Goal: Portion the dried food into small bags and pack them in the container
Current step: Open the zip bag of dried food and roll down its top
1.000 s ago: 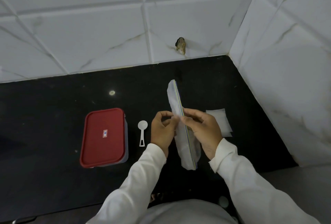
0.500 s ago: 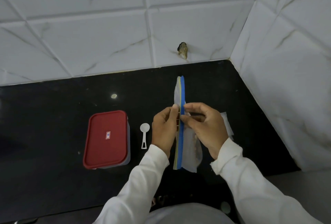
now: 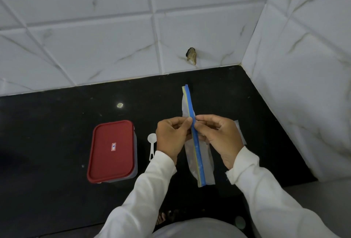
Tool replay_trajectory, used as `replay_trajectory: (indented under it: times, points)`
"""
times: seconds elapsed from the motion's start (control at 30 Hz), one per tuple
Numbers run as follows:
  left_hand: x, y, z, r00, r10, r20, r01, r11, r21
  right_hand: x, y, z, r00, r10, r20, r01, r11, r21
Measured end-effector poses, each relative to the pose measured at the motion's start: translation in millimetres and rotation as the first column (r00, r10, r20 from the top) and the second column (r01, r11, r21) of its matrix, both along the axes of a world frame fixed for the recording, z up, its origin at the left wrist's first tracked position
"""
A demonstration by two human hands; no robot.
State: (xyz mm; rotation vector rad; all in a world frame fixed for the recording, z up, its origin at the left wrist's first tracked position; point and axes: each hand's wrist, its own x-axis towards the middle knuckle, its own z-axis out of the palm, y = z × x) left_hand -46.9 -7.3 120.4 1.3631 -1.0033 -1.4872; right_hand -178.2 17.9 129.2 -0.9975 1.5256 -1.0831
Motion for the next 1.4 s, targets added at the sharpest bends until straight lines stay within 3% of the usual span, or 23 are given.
replay_trajectory:
  times: [0.23, 0.5, 0.7, 0.83, 0.93, 1.0, 1.1, 1.23, 1.4]
  points:
    - [-3, 2, 1, 0.998, 0.006, 0.060, 0.000, 0.996, -0.088, -2, -1, 5, 0.997, 0.010, 0.073, -0.009, 1.000, -0.004]
    - [-3, 6, 6, 0.999, 0.023, -0.048, -0.024, 1.000, -0.013, -2, -3, 7, 0.999, -0.006, 0.054, 0.009, 0.998, -0.055]
    - [0, 1, 15, 0.998, -0.016, -0.061, 0.017, 1.000, 0.018, -3, -5, 14, 0.978, 0.105, -0.182, -0.127, 0.985, -0.116]
    - [-1, 1, 16, 1.000, -0.025, -0.015, 0.025, 0.999, -0.025, -3, -6, 19, 0.896, 0.092, -0.434, -0.182, 0.969, -0.170]
    - [-2, 0, 16, 1.000, -0.021, 0.011, 0.021, 0.997, -0.081, -1, -7, 22, 0.860, 0.060, -0.506, -0.183, 0.963, -0.197]
    - [-1, 0, 17, 1.000, -0.021, -0.011, 0.020, 0.996, -0.087, -3, -7, 21, 0.893, 0.077, -0.443, -0.173, 0.968, -0.180]
    - [2, -1, 19, 0.999, -0.016, -0.036, 0.013, 0.997, -0.075, -9, -8, 23, 0.972, 0.150, -0.183, -0.168, 0.982, -0.090]
    - [3, -3, 20, 0.999, -0.015, -0.039, 0.013, 0.999, -0.052, -9, -7, 23, 0.988, 0.097, 0.122, -0.098, 0.995, 0.005]
    - [5, -5, 19, 0.999, -0.030, -0.025, 0.030, 0.999, -0.012, -7, -7, 22, 0.977, 0.044, 0.210, -0.057, 0.997, 0.054]
